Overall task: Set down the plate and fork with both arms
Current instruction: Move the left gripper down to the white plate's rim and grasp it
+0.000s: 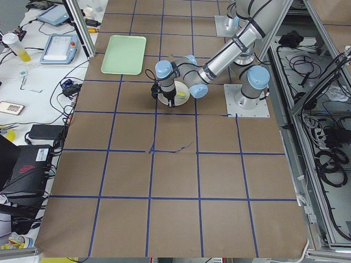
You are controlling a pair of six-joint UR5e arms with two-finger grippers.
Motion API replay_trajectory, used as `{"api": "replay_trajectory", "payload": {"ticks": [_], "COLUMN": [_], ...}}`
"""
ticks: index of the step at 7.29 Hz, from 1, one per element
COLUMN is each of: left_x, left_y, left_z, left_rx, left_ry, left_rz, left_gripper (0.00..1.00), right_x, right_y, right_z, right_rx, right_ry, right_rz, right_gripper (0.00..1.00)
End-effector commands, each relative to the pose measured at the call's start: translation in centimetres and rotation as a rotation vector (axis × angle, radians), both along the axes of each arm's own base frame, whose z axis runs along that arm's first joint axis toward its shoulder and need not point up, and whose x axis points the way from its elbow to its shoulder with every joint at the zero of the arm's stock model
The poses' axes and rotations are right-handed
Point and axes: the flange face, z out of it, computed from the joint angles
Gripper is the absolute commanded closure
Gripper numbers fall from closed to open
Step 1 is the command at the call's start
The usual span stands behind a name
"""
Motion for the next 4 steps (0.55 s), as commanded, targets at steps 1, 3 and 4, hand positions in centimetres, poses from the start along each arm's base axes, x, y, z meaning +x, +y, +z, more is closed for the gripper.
{"api": "replay_trajectory", "payload": {"ticks": [1,3,4], "left_x": [0.2,-0.4,-1.3], "left_y": [-2.1,-4.5,-6.3], "left_z": [3.0,4.6,5.3], "left_rx": [-0.026,-0.057,-0.064], "left_ry": [0.072,0.153,0.174], "left_rz": [0.009,0.028,0.052], "left_gripper": [1.00,1.00,1.00], "right_x": [0.0,0.0,0.0], "right_y": [0.0,0.0,0.1], "right_z": [-0.1,-0.2,-0.2], "right_rx": [0.001,0.004,0.006], "right_ry": [-0.001,-0.001,-0.001], "right_rz": [-0.001,-0.001,-0.001], "right_gripper": [0.00,0.00,0.00]}}
